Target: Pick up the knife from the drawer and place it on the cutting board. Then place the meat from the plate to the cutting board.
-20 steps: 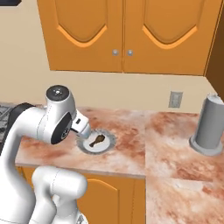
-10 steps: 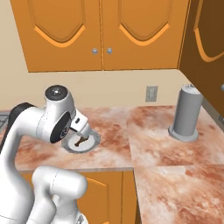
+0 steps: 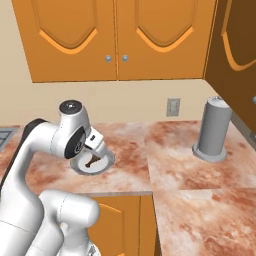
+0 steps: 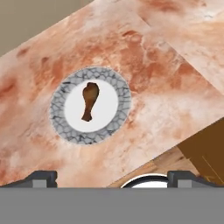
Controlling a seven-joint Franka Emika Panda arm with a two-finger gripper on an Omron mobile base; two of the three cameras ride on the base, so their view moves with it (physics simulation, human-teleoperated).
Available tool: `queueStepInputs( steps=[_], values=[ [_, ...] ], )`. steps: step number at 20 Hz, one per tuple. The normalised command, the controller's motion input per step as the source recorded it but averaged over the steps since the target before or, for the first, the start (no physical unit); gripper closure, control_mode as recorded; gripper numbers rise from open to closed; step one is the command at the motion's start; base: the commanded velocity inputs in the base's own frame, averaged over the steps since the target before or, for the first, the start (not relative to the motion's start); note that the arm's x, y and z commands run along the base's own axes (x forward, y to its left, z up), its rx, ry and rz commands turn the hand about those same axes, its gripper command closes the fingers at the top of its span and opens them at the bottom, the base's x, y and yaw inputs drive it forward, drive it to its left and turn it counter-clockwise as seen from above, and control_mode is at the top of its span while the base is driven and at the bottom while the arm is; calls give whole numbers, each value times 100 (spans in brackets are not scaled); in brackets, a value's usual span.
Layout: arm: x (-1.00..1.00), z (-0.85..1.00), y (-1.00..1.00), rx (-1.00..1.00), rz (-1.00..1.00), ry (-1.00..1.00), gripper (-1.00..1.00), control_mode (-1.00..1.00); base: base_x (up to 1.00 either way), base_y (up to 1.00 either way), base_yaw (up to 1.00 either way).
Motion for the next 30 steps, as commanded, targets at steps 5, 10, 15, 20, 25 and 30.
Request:
queueStepInputs(
  steps=[5, 10, 15, 20, 25, 30],
  values=[
    [17, -66, 14, -10, 0, 0, -100, -100, 0, 0, 0],
    [22, -55, 14, -9, 0, 0, -100, -100, 0, 0, 0],
    [50, -42, 1, 0, 1, 0, -100, -100, 0, 0, 0],
    [48, -19, 1, 0, 0, 2, -100, -100, 0, 0, 0],
    [34, -5, 10, 0, 0, 9, -100, -100, 0, 0, 0],
    [25, -19, 15, 0, 0, 6, -100, -100, 0, 0, 0]
  ],
)
